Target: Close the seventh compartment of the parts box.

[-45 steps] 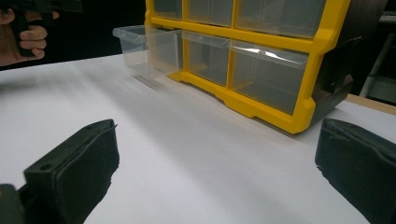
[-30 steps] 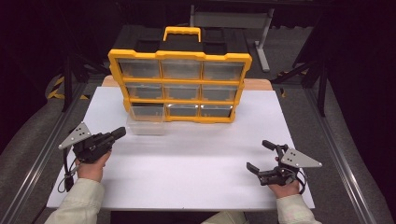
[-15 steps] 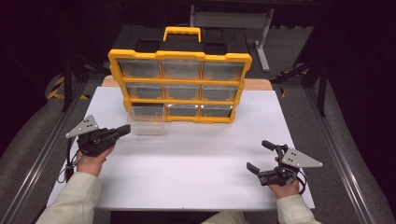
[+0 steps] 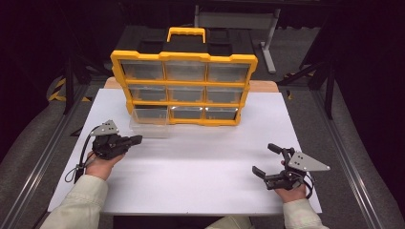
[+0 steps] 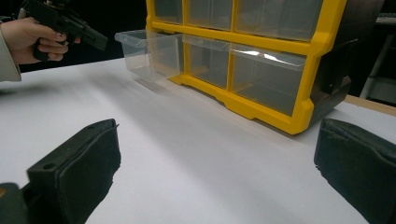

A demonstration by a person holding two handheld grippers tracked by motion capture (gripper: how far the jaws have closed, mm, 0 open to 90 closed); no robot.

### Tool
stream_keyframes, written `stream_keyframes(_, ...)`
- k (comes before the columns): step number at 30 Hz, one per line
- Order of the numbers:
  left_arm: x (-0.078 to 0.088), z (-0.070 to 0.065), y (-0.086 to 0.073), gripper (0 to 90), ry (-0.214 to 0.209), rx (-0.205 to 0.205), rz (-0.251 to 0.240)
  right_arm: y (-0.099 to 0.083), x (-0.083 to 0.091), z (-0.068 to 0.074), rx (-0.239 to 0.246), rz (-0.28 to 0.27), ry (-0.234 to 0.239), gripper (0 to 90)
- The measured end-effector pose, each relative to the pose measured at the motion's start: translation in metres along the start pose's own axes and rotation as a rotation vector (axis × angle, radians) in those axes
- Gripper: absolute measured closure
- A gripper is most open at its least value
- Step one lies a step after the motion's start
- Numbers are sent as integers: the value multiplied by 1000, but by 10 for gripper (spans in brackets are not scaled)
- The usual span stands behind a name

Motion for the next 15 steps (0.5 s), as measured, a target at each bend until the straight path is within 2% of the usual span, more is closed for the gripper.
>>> stream_keyframes(4,-5,2,-2,894,7,-2,31,0,0,0,1,2,1,7)
stream_keyframes(8,-17,6,-3,895,27,-14,87,0,-1,0,3,3,1,7)
stream_keyframes(13,-24,9,-2,894,34,-12,95,0,-1,1,3,2,5,7)
stream_keyframes(15,-26,8,-2,894,34,2,92,-1,0,0,2,2,7,7)
Point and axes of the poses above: each handheld gripper's, and its own axes: x roughly backward along the jaws, y roughly out of its top, z roughly to its left, the point moved 2 cm from there along -x, roughly forward along the jaws, and after that the axes turned 15 degrees about -z, right-handed, at the moved point
